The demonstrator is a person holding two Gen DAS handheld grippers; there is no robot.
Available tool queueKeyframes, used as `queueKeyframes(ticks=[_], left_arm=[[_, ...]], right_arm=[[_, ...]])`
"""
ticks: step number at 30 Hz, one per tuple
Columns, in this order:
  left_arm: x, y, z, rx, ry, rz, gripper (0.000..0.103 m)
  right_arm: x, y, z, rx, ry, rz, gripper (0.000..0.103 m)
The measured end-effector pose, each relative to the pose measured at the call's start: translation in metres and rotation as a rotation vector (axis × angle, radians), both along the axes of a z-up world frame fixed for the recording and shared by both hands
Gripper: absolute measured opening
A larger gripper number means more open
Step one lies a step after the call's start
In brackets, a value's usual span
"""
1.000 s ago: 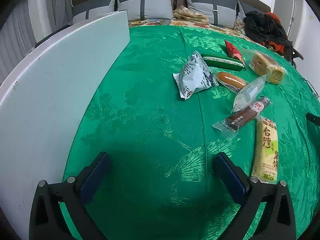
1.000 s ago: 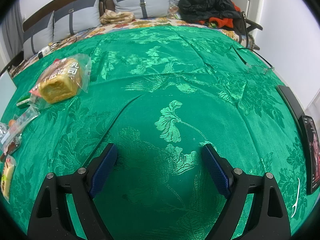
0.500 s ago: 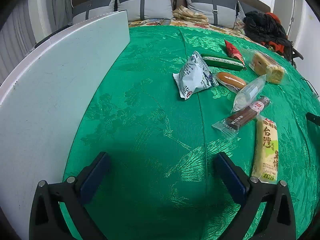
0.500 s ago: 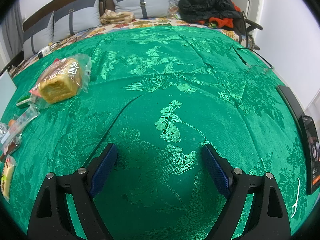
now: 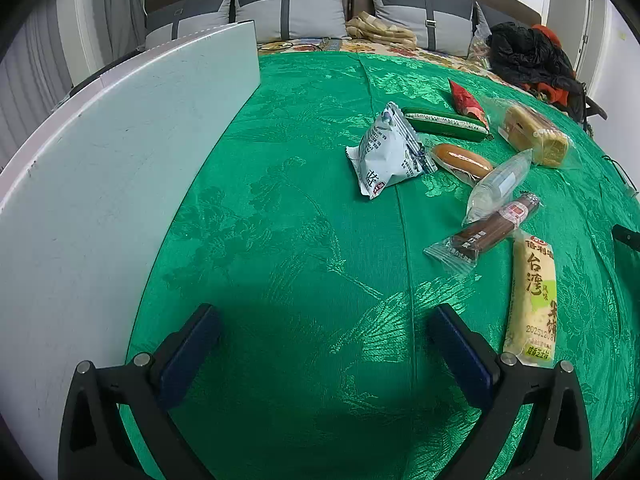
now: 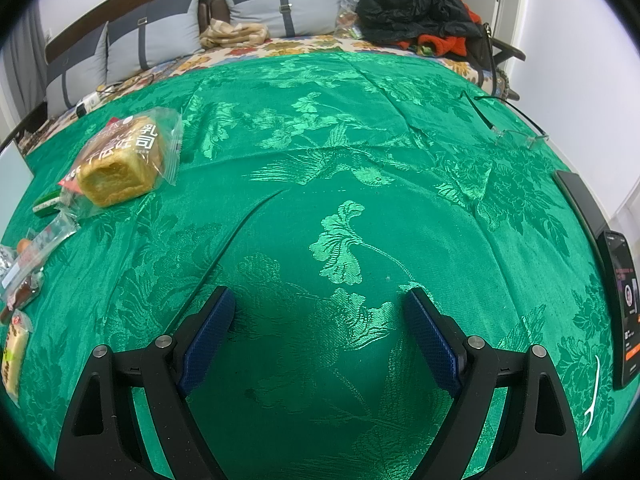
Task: Organize snacks
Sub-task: 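Move the left gripper toward the white triangle pastry, then lower the left gripper around the white triangle pastry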
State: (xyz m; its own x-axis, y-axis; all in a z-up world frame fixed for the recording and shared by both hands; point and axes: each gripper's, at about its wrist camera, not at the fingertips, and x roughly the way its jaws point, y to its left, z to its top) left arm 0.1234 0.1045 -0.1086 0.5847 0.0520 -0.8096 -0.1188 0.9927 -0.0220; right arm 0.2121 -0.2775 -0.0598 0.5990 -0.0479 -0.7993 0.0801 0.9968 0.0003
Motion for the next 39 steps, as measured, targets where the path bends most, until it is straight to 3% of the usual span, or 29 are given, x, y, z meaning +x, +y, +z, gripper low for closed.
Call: queueKeyframes(ticks=[32,36,39], left_arm=[[-0.001,0.0,-0.001,-0.001,-0.001,-0.002,0.103],[0.009,0.001,0.004,-0.034,0.059,-0.016,0.103],[0.026,0.0,0.021,-0.062,0.023,-0.031,0.103]], right_arm=[[0.0,0.0,0.0,-0.001,0.001,-0.001,0.089],[0.0,0.0,0.0,-0.001,0.001,-0.001,0.089],[0.0,0.0,0.0,-0.001,0.001,-0.001,0.089]])
